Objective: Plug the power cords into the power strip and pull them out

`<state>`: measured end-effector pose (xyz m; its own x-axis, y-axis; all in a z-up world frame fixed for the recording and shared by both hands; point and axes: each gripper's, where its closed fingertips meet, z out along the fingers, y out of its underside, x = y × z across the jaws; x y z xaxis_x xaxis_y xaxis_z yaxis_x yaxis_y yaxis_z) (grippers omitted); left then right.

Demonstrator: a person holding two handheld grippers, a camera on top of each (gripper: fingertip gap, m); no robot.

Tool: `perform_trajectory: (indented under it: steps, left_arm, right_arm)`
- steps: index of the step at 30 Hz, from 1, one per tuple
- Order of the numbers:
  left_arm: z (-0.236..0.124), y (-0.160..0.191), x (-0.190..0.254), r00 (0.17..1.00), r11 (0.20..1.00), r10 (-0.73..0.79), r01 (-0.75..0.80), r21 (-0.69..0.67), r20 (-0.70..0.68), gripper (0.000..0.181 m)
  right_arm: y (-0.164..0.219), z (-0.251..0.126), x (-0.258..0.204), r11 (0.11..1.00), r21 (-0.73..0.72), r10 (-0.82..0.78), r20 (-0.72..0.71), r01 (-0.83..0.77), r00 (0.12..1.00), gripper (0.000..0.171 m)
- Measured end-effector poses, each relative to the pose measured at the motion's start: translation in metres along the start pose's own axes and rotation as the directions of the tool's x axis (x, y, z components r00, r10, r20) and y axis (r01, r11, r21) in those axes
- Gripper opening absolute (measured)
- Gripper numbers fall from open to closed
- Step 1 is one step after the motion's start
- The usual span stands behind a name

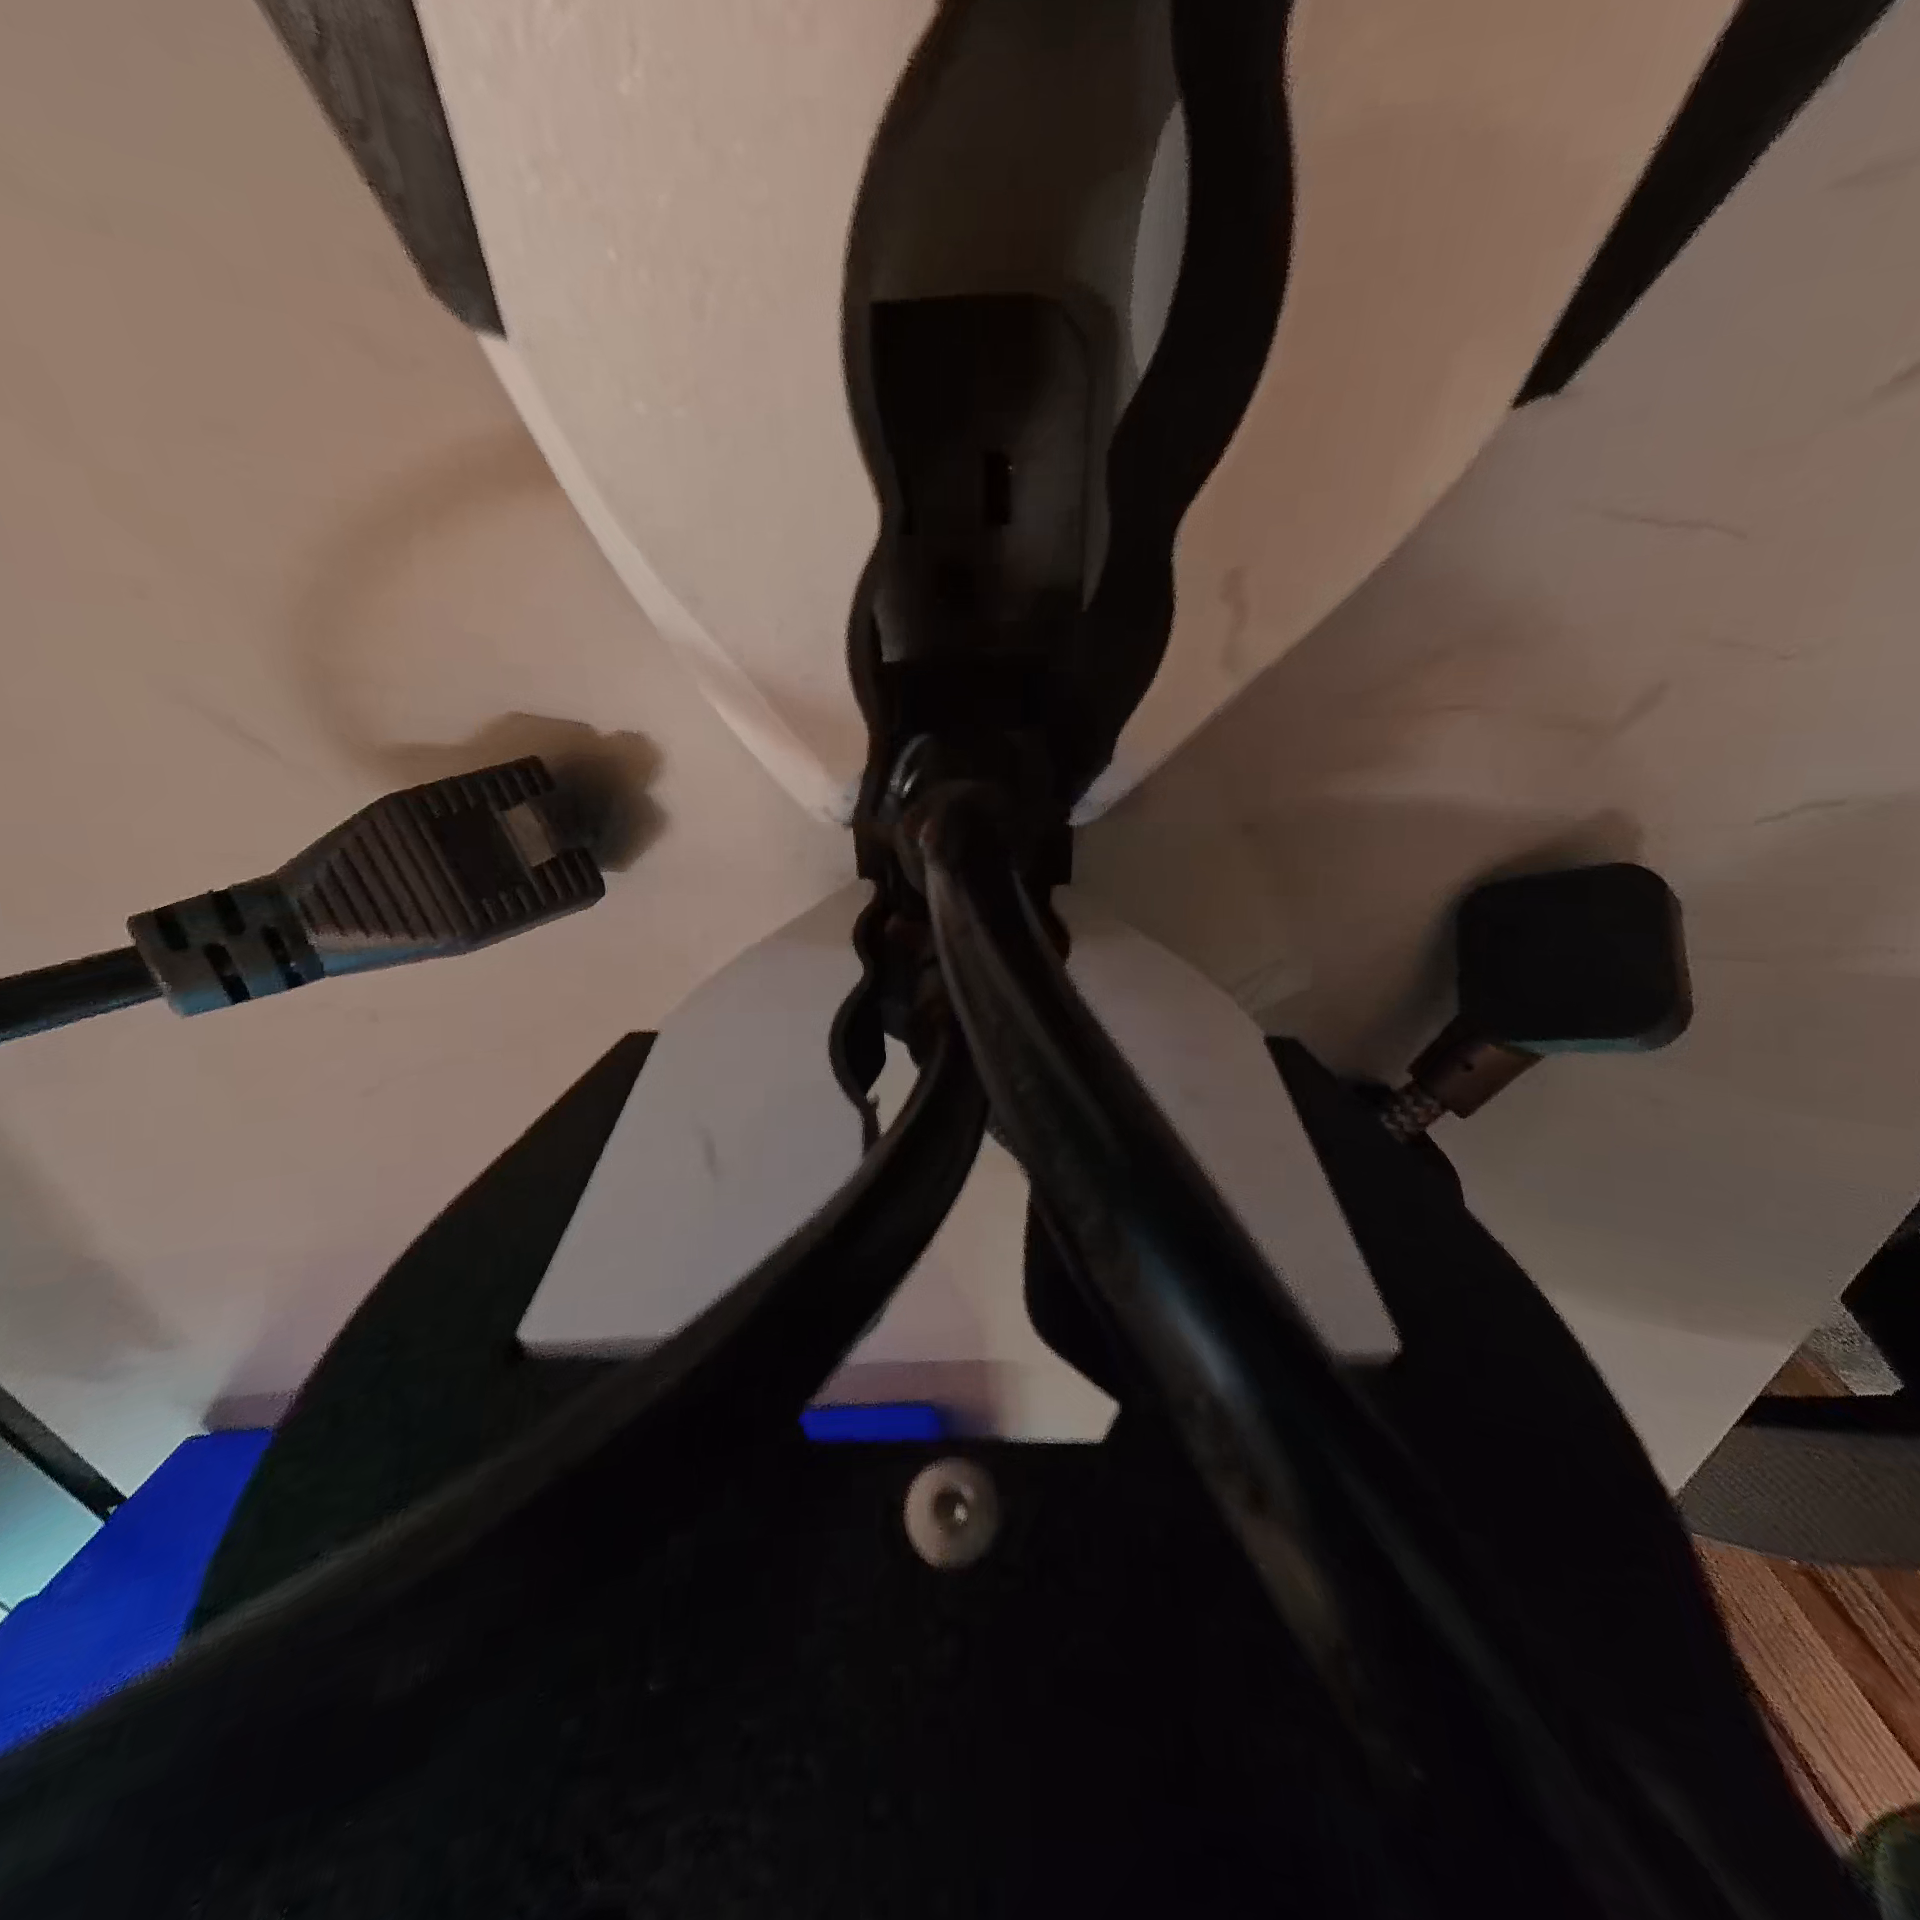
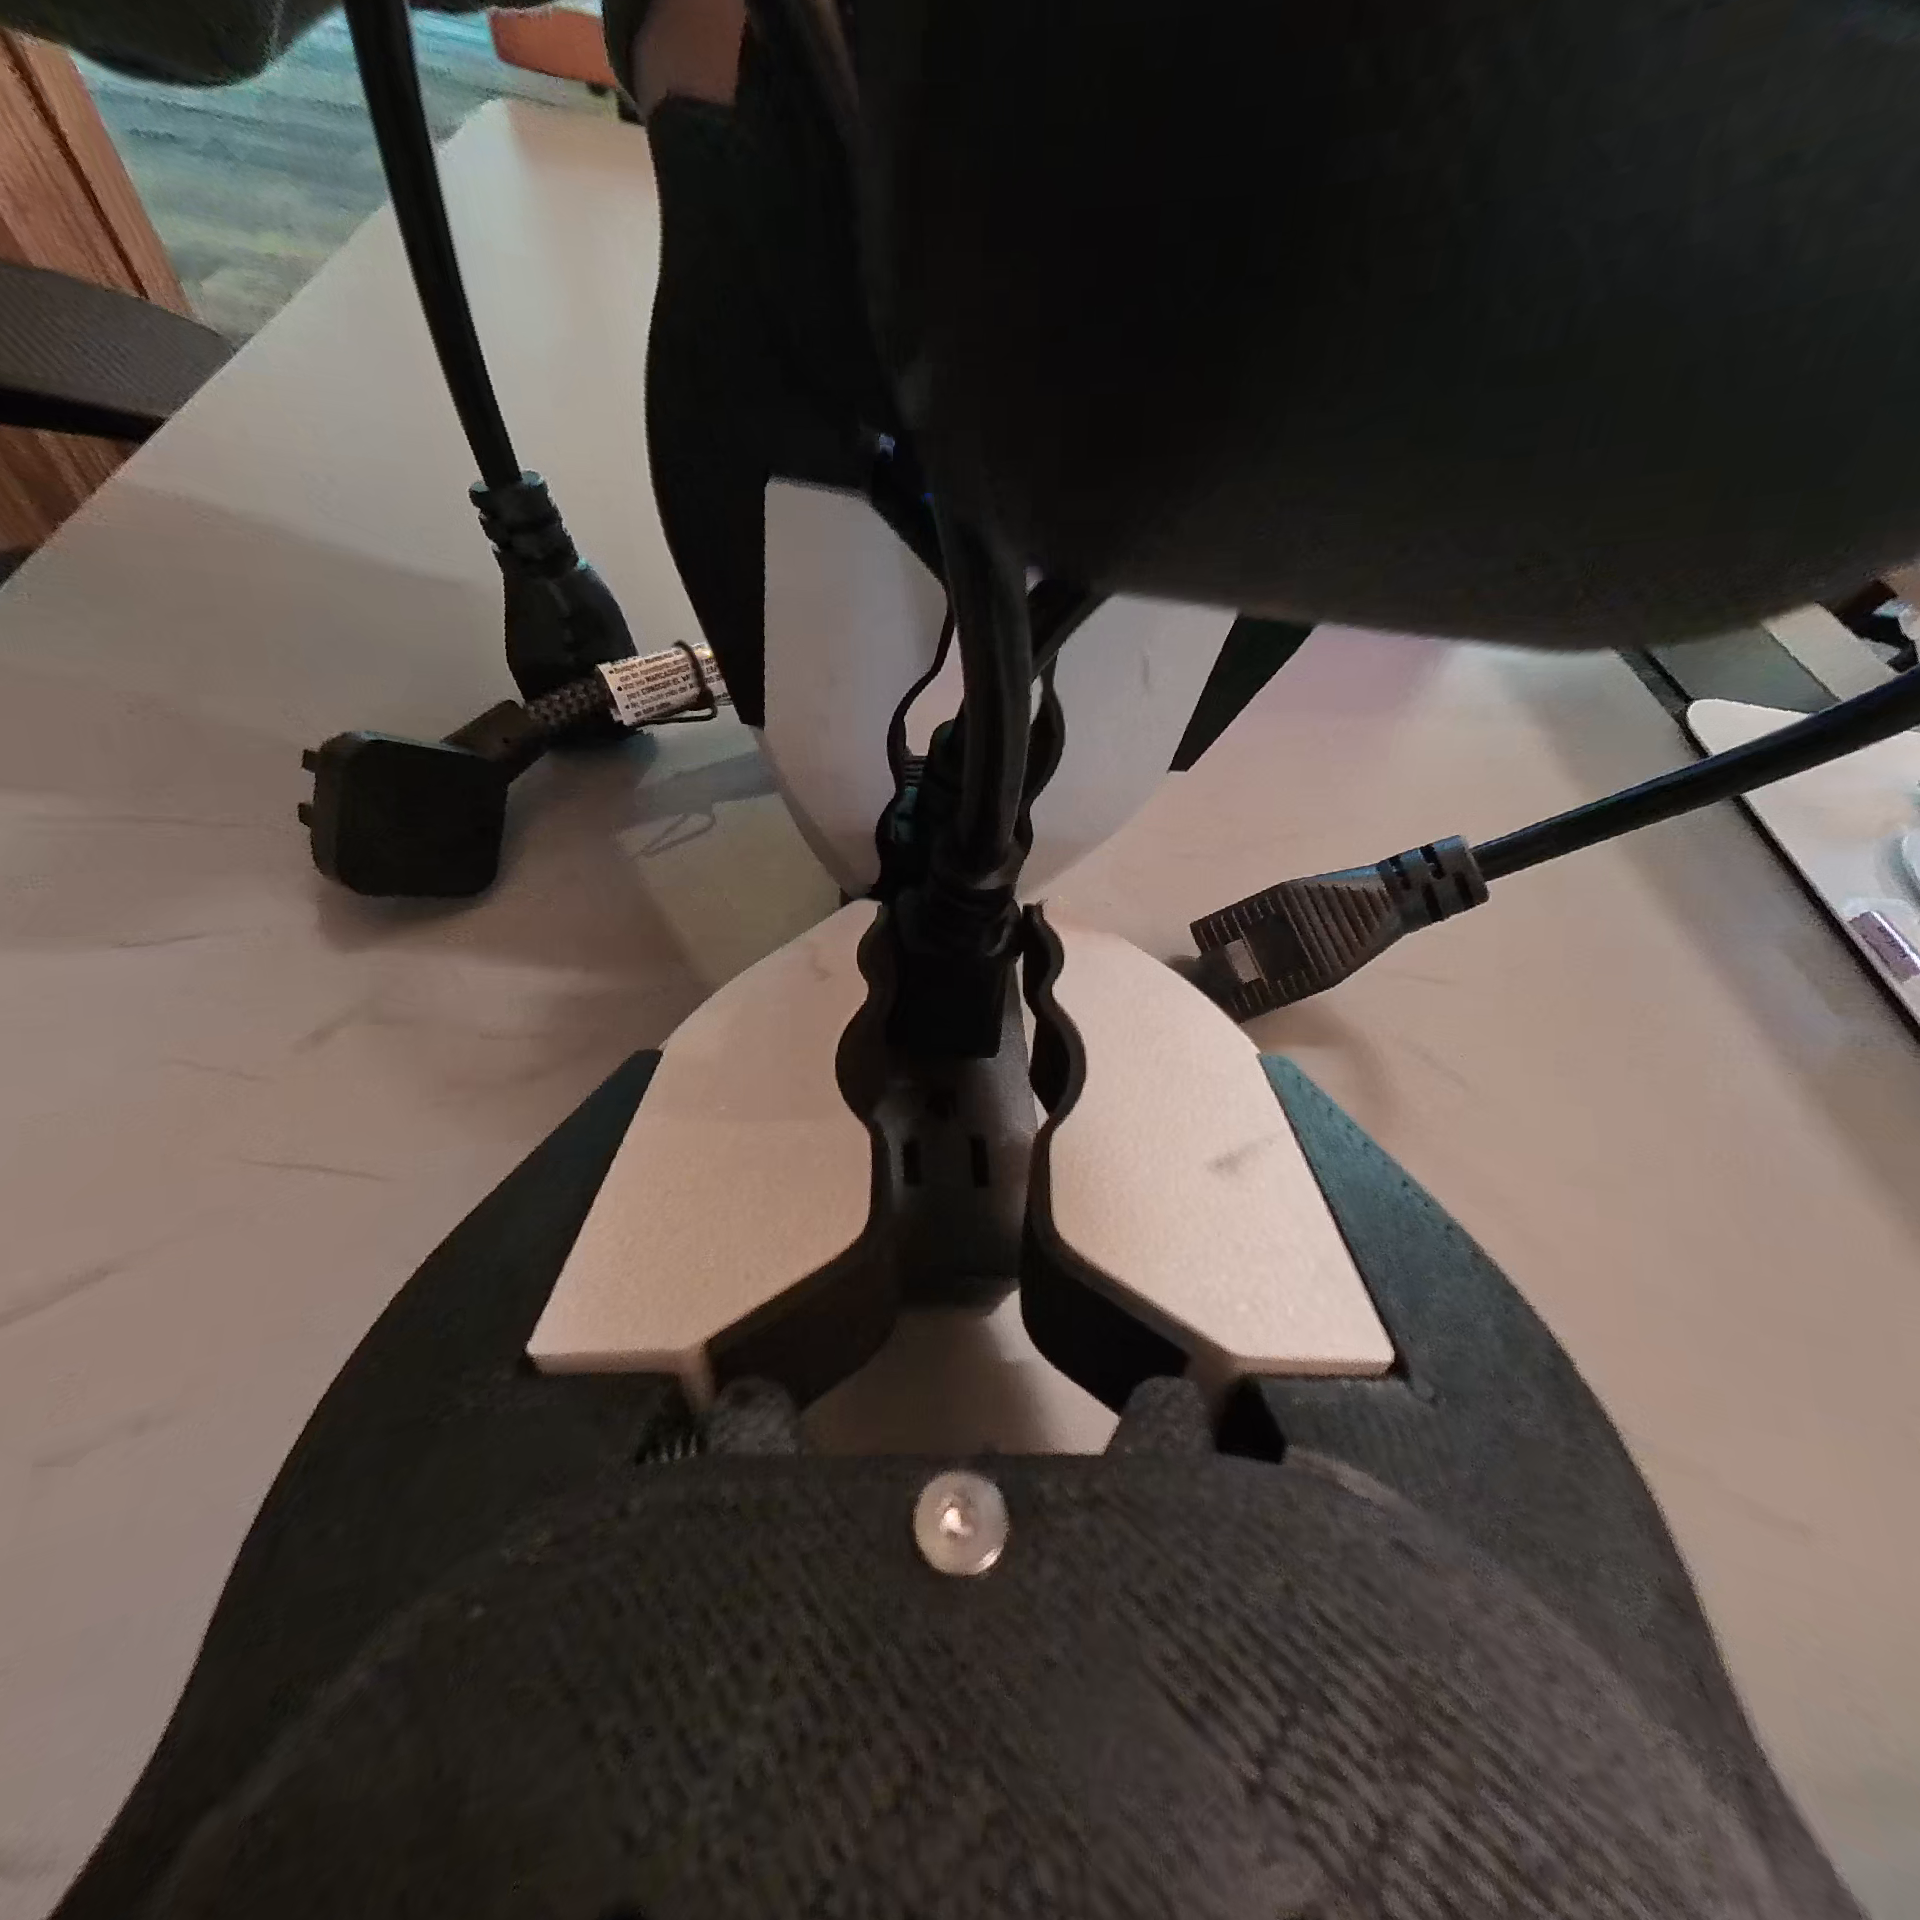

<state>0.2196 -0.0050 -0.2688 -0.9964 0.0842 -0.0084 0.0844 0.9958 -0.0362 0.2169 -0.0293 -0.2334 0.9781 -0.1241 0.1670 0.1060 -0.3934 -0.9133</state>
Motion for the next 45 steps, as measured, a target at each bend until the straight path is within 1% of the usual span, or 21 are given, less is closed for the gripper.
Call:
perform_trajectory:
  steps: [3, 8, 12, 15, 16, 17, 20, 23, 27, 32, 36, 37, 40, 45]
  left_arm:
    - [0.0, 0.0, 0.0, 1.0, 1.0, -0.011, 0.011, -0.009, 0.003, 0.025]
    - [0.0, 0.0, 0.001, 0.999, 0.997, -0.039, 0.039, -0.065, 0.009, 0.025]
    - [0.0, 0.0, 0.001, 0.999, 0.998, -0.031, 0.032, -0.061, 0.014, 0.025]
    - [0.0, 0.0, 0.002, 0.999, 0.998, -0.033, 0.033, -0.047, 0.014, 0.025]
    - [0.0, 0.0, 0.002, 0.999, 0.999, -0.03, 0.03, -0.043, 0.016, 0.025]
    - [0.0, 0.0, 0.002, 1.0, 0.999, -0.013, 0.013, -0.039, 0.015, 0.025]
    - [0.0, -0.001, 0.001, 0.999, 0.999, -0.033, 0.033, -0.027, 0.007, 0.025]
    - [0.0, -0.001, 0.001, 0.999, 0.999, -0.034, 0.034, 0.004, 0.001, 0.025]
    - [0.0, -0.001, 0.002, 0.999, 0.999, -0.036, 0.035, 0.006, 0.006, 0.025]
    - [-0.001, -0.001, 0.001, 0.999, 0.999, -0.047, 0.047, 0.025, 0.002, 0.025]
    - [-0.001, -0.001, -0.003, 0.994, 0.993, -0.11, 0.109, 0.053, -0.002, 0.025]
    - [-0.001, -0.001, -0.003, 0.995, 0.993, -0.104, 0.103, 0.058, -0.002, 0.025]
    - [-0.001, -0.001, 0.002, 0.999, 0.998, -0.04, 0.04, 0.042, 0.002, 0.025]
    - [0.0, -0.002, -0.001, 0.997, 0.997, -0.08, 0.08, -0.013, 0.001, 0.024]
  right_arm:
    - [0.0, 0.0, 0.0, 0.999, -0.004, 0.038, 0.021, -0.038, 0.999, 0.023]
    - [-0.001, 0.0, 0.0, 0.997, -0.006, 0.072, -0.007, -0.072, 0.997, 0.023]
    - [-0.002, -0.001, -0.002, 0.988, -0.001, 0.157, -0.03, -0.157, 0.987, 0.022]
    - [-0.004, -0.001, -0.002, 0.982, 0.013, 0.186, -0.032, -0.186, 0.982, 0.022]
    - [-0.011, -0.002, -0.002, 0.976, 0.059, 0.211, -0.027, -0.209, 0.977, 0.014]
    - [-0.011, -0.002, -0.002, 0.97, 0.06, 0.238, -0.014, -0.236, 0.971, 0.014]
    - [-0.009, -0.001, 0.0, 0.978, 0.048, 0.203, -0.051, -0.201, 0.978, 0.016]
    - [-0.009, -0.002, 0.0, 0.974, 0.049, 0.225, -0.054, -0.223, 0.973, 0.016]
    - [-0.01, -0.002, -0.001, 0.972, 0.056, 0.231, -0.06, -0.228, 0.971, 0.015]
    - [-0.012, -0.001, 0.001, 0.965, 0.073, 0.256, -0.046, -0.252, 0.966, 0.015]
    - [-0.012, 0.0, 0.009, 0.945, 0.088, 0.32, -0.036, -0.316, 0.947, 0.015]
    - [-0.013, 0.0, 0.008, 0.944, 0.093, 0.321, -0.03, -0.317, 0.947, 0.015]
    - [-0.014, -0.001, -0.001, 0.962, 0.083, 0.262, -0.029, -0.259, 0.965, 0.015]
    - [-0.011, -0.002, 0.008, 0.945, 0.078, 0.32, -0.029, -0.317, 0.947, 0.014]
